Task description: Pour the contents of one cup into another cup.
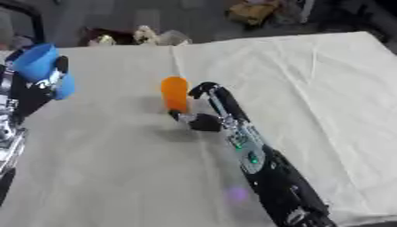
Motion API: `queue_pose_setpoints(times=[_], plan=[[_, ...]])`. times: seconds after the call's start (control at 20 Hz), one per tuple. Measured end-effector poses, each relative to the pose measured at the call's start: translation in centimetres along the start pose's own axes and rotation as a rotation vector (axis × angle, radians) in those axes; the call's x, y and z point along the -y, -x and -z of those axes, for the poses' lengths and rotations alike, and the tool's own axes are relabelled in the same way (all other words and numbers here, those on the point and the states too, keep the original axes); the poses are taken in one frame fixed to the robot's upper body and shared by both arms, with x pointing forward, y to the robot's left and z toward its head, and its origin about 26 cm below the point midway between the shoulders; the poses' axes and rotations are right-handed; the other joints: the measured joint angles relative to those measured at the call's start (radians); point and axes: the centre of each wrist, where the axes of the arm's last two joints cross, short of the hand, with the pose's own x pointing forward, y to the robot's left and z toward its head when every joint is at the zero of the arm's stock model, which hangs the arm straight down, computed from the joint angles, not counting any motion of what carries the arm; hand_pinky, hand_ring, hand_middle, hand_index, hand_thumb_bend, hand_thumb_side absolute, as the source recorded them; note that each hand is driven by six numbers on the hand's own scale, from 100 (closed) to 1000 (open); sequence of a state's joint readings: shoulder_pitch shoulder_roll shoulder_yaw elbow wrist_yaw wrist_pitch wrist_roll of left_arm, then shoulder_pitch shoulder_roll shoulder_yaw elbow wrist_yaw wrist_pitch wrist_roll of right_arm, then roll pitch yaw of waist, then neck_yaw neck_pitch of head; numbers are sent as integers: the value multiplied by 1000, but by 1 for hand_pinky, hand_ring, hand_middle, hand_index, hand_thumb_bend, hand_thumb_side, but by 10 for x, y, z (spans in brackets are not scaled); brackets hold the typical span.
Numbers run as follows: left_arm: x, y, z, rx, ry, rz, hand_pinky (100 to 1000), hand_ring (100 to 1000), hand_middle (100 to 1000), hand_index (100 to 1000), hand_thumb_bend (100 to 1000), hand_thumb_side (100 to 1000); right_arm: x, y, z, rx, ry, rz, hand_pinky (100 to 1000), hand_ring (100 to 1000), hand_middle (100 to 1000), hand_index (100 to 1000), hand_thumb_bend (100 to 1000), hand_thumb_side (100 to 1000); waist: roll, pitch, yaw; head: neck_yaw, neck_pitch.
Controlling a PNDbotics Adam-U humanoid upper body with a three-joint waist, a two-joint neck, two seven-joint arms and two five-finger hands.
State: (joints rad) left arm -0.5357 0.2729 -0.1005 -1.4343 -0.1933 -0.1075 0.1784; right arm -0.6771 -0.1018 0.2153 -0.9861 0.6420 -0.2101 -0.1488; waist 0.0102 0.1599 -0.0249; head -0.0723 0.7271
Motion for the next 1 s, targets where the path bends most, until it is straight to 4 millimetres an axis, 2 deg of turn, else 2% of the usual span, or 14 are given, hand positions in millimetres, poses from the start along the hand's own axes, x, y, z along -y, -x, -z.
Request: queue_pose_setpoints(times=[0.5, 1.0], plan=[[0, 0, 0, 1, 4, -1, 403, 286, 234, 723, 100, 446, -6, 3, 6, -18, 2, -23, 803, 910, 595, 697, 569, 605, 6, -1, 12, -6, 0], [2, 0, 0, 4, 12, -1, 411, 286, 235, 722, 100, 447, -3, -1, 16, -21, 25, -53, 802, 909, 596, 700, 572, 600, 9, -1, 22, -15, -8]])
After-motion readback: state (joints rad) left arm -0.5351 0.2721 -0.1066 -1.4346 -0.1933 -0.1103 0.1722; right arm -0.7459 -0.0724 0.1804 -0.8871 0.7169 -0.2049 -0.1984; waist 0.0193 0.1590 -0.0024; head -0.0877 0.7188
